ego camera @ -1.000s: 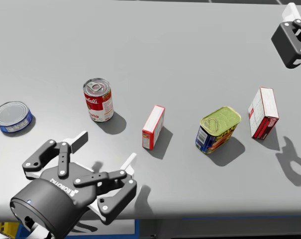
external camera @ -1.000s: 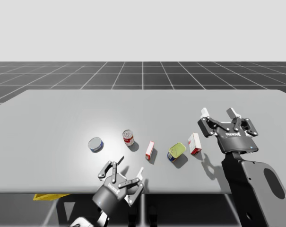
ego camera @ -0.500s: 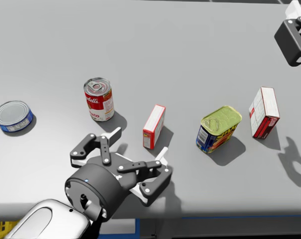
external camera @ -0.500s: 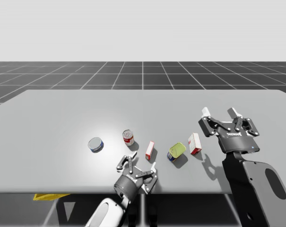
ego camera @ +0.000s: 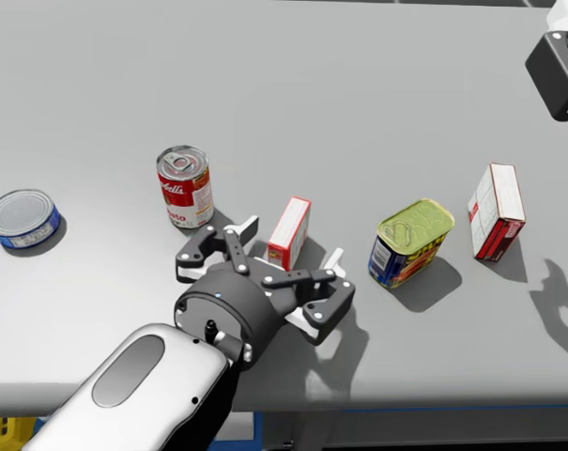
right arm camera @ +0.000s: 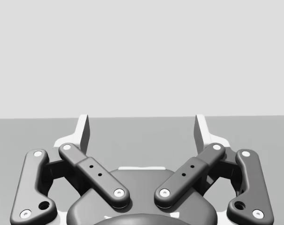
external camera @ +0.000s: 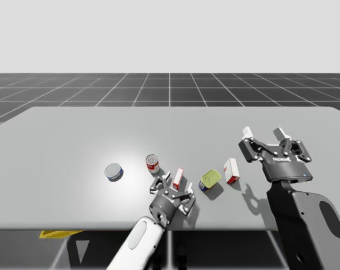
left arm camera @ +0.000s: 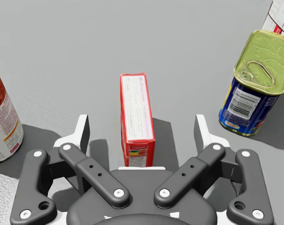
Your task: Grasp the gelatin box and hold it up.
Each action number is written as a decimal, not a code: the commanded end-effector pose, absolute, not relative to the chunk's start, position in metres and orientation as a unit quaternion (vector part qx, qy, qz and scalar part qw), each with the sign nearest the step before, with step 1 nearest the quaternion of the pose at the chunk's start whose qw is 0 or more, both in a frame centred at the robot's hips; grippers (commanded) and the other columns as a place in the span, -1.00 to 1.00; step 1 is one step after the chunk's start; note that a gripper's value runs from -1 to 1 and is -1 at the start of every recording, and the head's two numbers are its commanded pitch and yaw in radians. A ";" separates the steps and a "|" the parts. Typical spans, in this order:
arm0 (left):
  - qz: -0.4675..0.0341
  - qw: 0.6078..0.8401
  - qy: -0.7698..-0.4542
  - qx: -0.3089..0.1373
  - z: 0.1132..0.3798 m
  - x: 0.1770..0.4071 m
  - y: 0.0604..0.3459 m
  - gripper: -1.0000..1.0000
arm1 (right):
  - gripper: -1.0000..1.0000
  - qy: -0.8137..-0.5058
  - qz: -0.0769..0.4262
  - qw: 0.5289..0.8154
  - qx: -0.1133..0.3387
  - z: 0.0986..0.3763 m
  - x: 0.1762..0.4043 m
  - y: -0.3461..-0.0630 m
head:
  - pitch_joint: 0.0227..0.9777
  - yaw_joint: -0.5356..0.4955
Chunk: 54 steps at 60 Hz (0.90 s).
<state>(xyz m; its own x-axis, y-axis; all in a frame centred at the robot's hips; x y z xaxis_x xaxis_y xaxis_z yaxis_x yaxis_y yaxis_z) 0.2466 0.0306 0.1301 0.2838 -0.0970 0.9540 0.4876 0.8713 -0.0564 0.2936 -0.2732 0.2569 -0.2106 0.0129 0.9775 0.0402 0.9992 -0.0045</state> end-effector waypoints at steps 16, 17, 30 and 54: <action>-0.197 0.789 -0.561 -0.156 0.120 0.246 0.028 1.00 | -1.00 -0.779 -0.013 0.627 -0.016 0.258 0.293 -0.276 | 0.73 -0.08; -0.197 0.788 -0.562 -0.156 0.120 0.246 0.028 1.00 | -1.00 -0.779 -0.013 0.627 -0.017 0.258 0.293 -0.276 | 0.71 -0.08; -0.209 0.784 -0.562 -0.159 0.121 0.242 0.028 1.00 | -1.00 -0.780 -0.014 0.626 -0.015 0.260 0.292 -0.275 | 0.35 -0.08; -0.213 0.781 -0.564 -0.164 0.123 0.241 0.028 1.00 | -1.00 -0.778 -0.014 0.628 -0.016 0.257 0.293 -0.274 | -0.08 -0.10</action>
